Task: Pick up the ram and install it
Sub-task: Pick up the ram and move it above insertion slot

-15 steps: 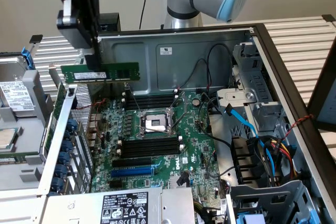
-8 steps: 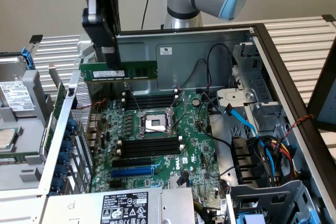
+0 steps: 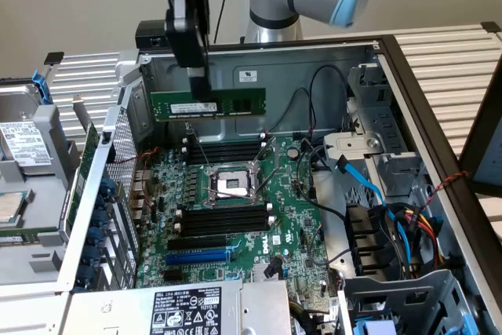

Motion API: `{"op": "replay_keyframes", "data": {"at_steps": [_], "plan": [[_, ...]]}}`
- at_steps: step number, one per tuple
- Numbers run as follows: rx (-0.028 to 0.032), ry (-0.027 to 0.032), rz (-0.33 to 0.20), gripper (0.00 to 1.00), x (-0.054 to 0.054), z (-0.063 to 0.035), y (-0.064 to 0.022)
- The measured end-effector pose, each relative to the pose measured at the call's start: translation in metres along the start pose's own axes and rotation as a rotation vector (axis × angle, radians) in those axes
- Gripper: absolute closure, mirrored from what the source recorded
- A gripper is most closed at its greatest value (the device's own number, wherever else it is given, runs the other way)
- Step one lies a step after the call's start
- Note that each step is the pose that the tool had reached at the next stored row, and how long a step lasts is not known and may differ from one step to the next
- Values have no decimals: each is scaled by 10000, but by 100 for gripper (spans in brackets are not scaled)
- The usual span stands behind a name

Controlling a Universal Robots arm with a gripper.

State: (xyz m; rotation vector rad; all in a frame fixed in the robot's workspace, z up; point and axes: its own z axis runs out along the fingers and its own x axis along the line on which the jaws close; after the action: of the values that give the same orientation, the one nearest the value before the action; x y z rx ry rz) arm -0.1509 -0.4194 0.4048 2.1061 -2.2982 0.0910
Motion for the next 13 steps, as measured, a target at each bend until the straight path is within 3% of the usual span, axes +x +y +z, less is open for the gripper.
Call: {"op": "replay_keyframes", "data": {"at_steps": [2,10,13], "plan": [[-6,1,1,88,-42,2,-48],[-27,2,-1,88,-312,-1,-95],[-27,3,-1,88,-321,-2,-98]]}}
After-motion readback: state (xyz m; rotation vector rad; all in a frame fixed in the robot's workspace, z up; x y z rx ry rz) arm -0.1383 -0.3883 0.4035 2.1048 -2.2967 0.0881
